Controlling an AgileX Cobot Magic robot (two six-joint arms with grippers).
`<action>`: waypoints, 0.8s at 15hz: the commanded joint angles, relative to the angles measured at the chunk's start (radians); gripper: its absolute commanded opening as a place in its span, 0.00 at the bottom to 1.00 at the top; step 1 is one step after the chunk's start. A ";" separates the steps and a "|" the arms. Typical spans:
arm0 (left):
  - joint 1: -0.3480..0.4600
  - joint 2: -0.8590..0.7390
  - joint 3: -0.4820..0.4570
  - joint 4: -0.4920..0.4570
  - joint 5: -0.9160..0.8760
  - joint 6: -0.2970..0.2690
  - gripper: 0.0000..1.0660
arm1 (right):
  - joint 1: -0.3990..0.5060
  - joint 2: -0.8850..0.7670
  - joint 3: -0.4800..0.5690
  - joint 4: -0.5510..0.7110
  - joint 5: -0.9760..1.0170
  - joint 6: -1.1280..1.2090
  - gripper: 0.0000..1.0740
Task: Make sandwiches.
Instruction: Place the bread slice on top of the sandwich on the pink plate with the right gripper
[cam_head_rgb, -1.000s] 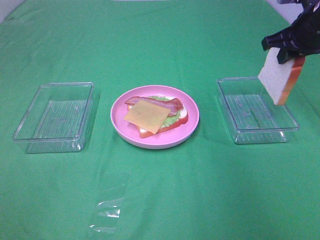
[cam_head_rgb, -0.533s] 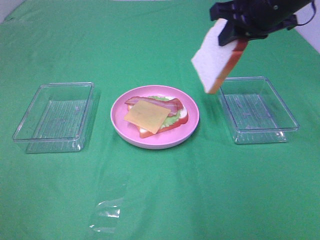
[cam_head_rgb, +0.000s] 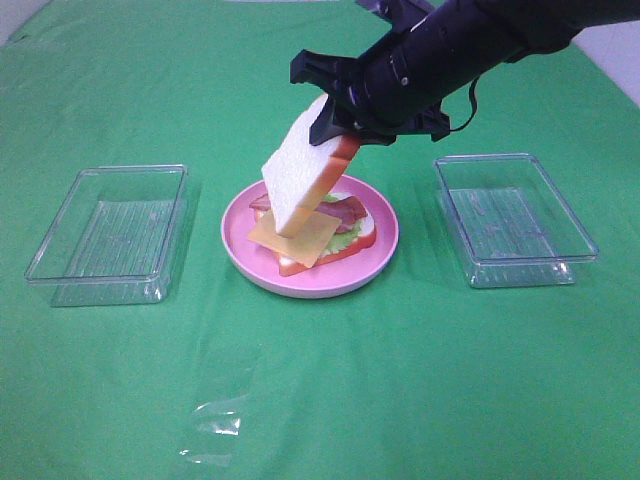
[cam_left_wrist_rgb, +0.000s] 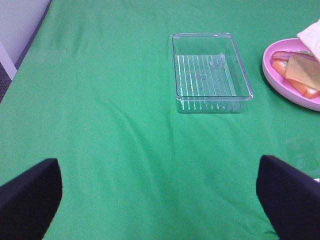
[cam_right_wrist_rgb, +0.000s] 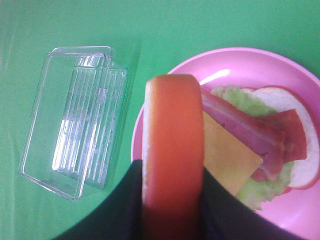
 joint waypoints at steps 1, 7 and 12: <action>-0.001 -0.021 0.003 -0.001 -0.003 0.003 0.92 | 0.005 0.045 -0.006 0.109 -0.034 -0.064 0.19; -0.001 -0.021 0.003 -0.001 -0.003 0.003 0.91 | 0.008 0.120 -0.006 0.182 -0.094 -0.205 0.19; -0.001 -0.021 0.003 -0.001 -0.003 0.003 0.91 | 0.008 0.128 -0.006 0.146 -0.139 -0.249 0.28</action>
